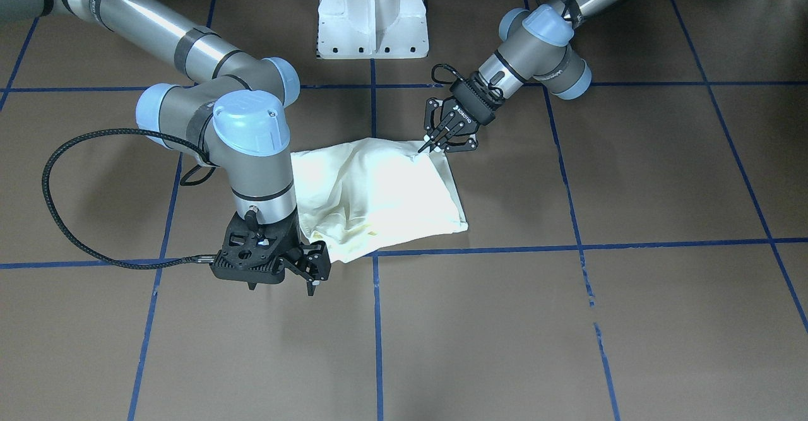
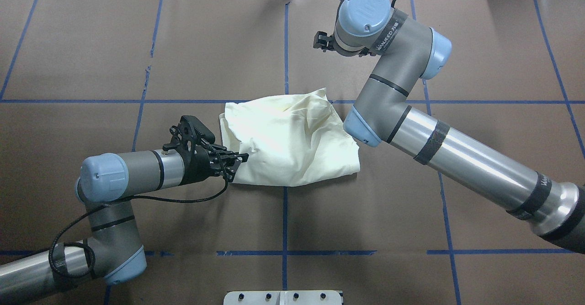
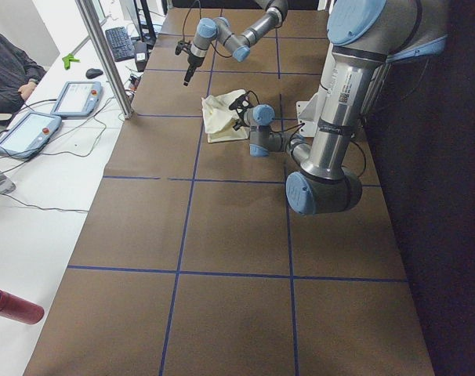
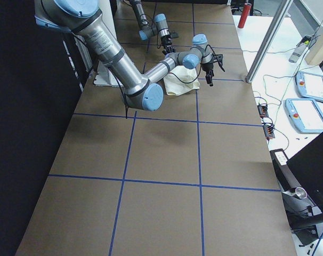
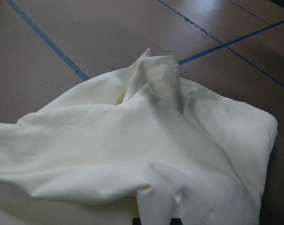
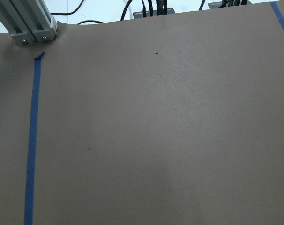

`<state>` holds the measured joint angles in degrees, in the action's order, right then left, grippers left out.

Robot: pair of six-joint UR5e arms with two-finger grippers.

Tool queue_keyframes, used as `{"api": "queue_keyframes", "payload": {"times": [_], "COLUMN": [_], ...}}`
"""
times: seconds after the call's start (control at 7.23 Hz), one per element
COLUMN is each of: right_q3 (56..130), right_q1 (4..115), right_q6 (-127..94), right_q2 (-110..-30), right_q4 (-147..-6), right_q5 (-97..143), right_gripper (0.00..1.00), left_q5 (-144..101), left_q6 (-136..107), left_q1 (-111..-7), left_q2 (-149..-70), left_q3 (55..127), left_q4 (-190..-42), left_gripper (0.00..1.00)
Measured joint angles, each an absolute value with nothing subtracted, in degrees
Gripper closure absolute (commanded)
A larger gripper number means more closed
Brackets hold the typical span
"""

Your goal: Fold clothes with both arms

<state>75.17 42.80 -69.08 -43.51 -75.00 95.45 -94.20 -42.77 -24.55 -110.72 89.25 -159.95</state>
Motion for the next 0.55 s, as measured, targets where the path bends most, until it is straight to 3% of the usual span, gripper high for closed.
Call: {"api": "queue_keyframes", "payload": {"times": [0.28, 0.55], "right_q3": [75.16, 75.15], "right_q1": [42.80, 42.80], "right_q6": [-69.08, -69.08], "right_q2": [-43.58, -43.59], "right_q4": [-74.98, -74.92], "right_q5": [95.45, 95.45], "right_gripper": [0.00, 0.00], "left_q5": [-95.90, -100.95], "left_q6": [-49.45, -61.77], "left_q1": [-24.75, -24.73], "left_q2": [-109.00, -106.39], "left_q3": [88.89, 83.22], "left_q4": [-163.92, -177.88], "left_gripper": [1.00, 1.00]}}
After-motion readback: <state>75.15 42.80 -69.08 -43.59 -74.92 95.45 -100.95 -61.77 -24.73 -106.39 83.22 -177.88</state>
